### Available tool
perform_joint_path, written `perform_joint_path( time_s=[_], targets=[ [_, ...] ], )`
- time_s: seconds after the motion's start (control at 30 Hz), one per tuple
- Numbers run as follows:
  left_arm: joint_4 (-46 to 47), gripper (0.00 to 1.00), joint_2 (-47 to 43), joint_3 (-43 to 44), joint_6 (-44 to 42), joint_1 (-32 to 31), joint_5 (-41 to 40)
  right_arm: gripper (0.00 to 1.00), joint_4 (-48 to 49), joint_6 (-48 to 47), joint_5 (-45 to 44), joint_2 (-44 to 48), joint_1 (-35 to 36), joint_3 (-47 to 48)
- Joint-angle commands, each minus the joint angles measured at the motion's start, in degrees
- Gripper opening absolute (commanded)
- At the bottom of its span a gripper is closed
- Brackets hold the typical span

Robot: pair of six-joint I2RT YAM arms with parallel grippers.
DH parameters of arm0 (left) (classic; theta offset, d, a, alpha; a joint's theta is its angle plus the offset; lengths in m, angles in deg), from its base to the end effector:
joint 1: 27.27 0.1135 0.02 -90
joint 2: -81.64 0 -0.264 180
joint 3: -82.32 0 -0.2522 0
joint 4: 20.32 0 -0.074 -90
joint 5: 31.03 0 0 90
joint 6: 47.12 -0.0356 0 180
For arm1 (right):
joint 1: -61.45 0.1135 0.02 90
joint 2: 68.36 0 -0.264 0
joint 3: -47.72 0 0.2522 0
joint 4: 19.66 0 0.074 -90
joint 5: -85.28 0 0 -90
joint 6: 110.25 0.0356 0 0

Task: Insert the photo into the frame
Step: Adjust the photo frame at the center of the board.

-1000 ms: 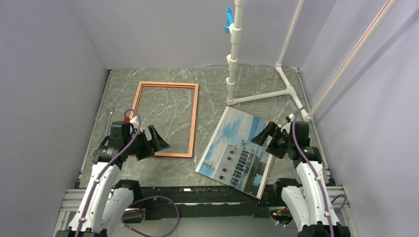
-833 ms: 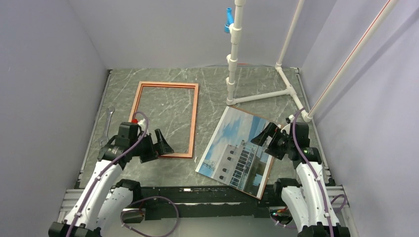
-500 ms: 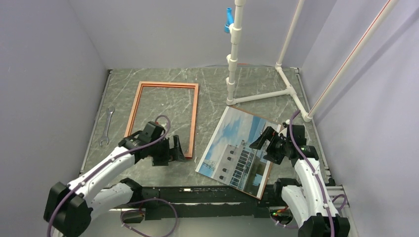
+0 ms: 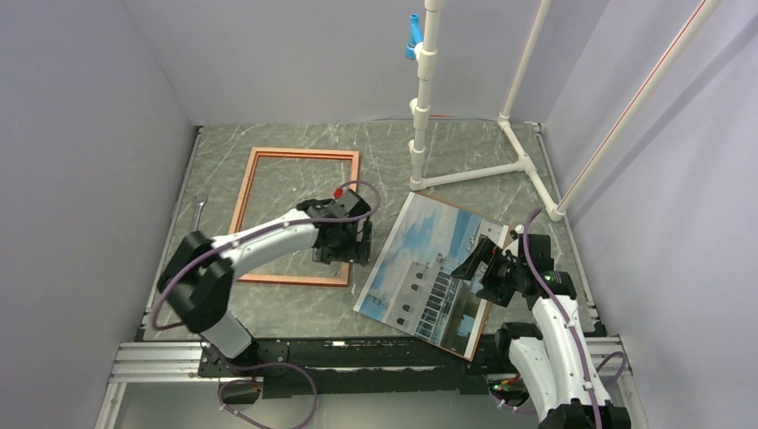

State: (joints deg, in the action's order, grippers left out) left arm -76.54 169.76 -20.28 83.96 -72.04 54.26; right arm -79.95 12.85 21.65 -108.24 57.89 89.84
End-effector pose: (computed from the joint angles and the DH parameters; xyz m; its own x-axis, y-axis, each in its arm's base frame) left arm 0.2165 -0.2106 0.2297 -0.9386 0.0086 -0.3449 0.0826 0.9762 -0.2004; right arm 0.1262 0.0080 0.2028 -0.8072 0.5404 -0.2375 0.3126 0.7326 0.6047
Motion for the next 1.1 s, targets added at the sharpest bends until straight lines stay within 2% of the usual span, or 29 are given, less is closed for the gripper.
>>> perform_joint_path(
  time_s=[0.0, 0.17, 0.23, 0.5, 0.67, 0.83, 0.97, 1.07],
  targets=[
    [-4.4, 0.92, 7.5, 2.7, -2.2, -1.0, -5.2, 1.00, -2.1, -0.8, 1.3, 1.2, 0.0, -0.8],
    [-0.5, 0.87, 10.1, 0.4, -1.2, -1.9, -3.0, 1.00, -2.7, -0.9, 1.0, 1.2, 0.0, -1.2],
    [0.8, 0.82, 10.3, -0.8, -0.9, -2.0, -2.1, 1.00, -2.7, -0.7, 1.0, 1.3, 0.0, -1.3],
    [5.1, 0.49, 11.8, -2.4, 0.3, -2.7, 1.9, 1.00, -2.3, -0.8, 1.1, 0.4, 0.0, -0.6],
    [5.9, 0.35, 13.3, -0.8, 0.7, -3.7, 2.9, 1.00, -2.7, -0.4, 1.2, 0.3, 0.0, 0.0],
    [4.0, 0.30, 16.3, 4.0, 0.2, -4.8, 2.3, 1.00, -3.8, -0.2, 1.3, 1.6, 0.0, 0.9],
    [2.8, 0.18, 18.7, 7.5, 0.9, -5.2, 2.7, 1.00, -4.4, -0.1, 1.6, 1.8, 0.0, 1.5],
    [2.6, 0.18, 19.6, 9.1, 1.6, -5.2, 2.7, 1.00, -4.7, -0.2, 1.6, 1.7, 0.0, 1.9]
  ],
)
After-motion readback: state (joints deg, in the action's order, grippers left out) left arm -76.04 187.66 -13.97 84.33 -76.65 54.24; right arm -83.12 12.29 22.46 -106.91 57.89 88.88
